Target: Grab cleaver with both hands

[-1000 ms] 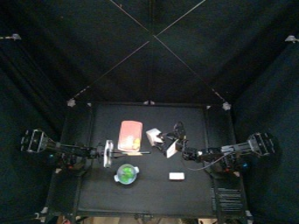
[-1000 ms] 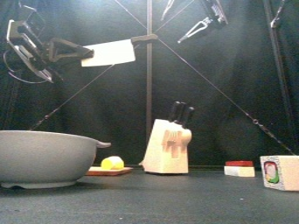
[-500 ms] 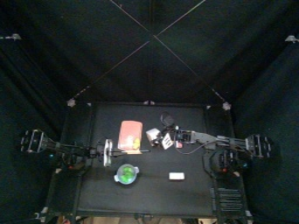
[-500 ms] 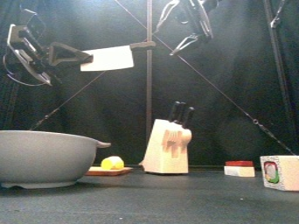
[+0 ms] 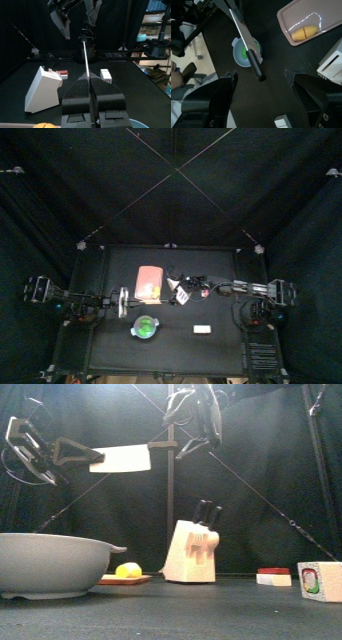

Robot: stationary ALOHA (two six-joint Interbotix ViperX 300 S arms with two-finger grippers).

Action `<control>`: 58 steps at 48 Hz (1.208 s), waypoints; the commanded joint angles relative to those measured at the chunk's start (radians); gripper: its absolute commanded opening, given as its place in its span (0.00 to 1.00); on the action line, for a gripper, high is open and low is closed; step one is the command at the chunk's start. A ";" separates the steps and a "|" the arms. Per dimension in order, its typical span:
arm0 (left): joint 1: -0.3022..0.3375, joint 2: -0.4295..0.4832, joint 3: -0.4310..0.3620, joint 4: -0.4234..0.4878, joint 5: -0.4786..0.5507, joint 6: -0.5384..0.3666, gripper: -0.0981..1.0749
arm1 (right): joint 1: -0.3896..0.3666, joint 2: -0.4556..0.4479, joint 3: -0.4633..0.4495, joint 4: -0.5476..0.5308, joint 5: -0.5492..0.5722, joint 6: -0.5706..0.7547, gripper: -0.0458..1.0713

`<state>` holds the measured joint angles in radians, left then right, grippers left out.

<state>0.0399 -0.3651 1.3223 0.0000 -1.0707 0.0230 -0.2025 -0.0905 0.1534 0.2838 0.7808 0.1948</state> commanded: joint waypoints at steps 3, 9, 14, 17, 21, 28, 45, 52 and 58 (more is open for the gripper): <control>0.011 -0.003 -0.009 0.002 0.006 0.002 0.26 | 0.009 0.008 -0.031 -0.011 0.006 -0.094 0.96; 0.011 -0.003 -0.009 0.002 0.017 0.000 0.26 | 0.011 0.020 -0.026 -0.041 -0.005 -0.181 0.96; 0.011 -0.003 -0.009 0.002 0.028 0.000 0.26 | 0.020 0.029 -0.029 -0.117 -0.009 -0.196 0.96; 0.011 -0.003 -0.009 0.002 0.032 0.000 0.26 | 0.034 0.029 -0.026 -0.176 -0.015 -0.201 0.96; 0.011 -0.003 -0.009 0.000 0.034 -0.002 0.26 | 0.052 0.029 -0.021 -0.239 -0.025 -0.199 0.96; 0.014 -0.003 -0.009 -0.014 0.034 0.000 0.26 | 0.097 0.046 -0.021 -0.319 -0.054 -0.187 0.96; 0.021 -0.002 -0.006 -0.031 0.046 0.002 0.26 | 0.106 0.054 -0.014 -0.321 -0.069 -0.184 0.96; 0.028 -0.003 -0.005 -0.031 0.054 0.002 0.26 | 0.106 0.055 -0.009 -0.322 -0.067 -0.184 0.93; 0.028 -0.003 -0.005 -0.031 0.054 0.002 0.26 | 0.106 0.057 -0.002 -0.321 -0.067 -0.184 0.82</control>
<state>0.0629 -0.3651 1.3254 -0.0291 -1.0124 0.0230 -0.0966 -0.0169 0.1595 -0.0399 0.7194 0.0107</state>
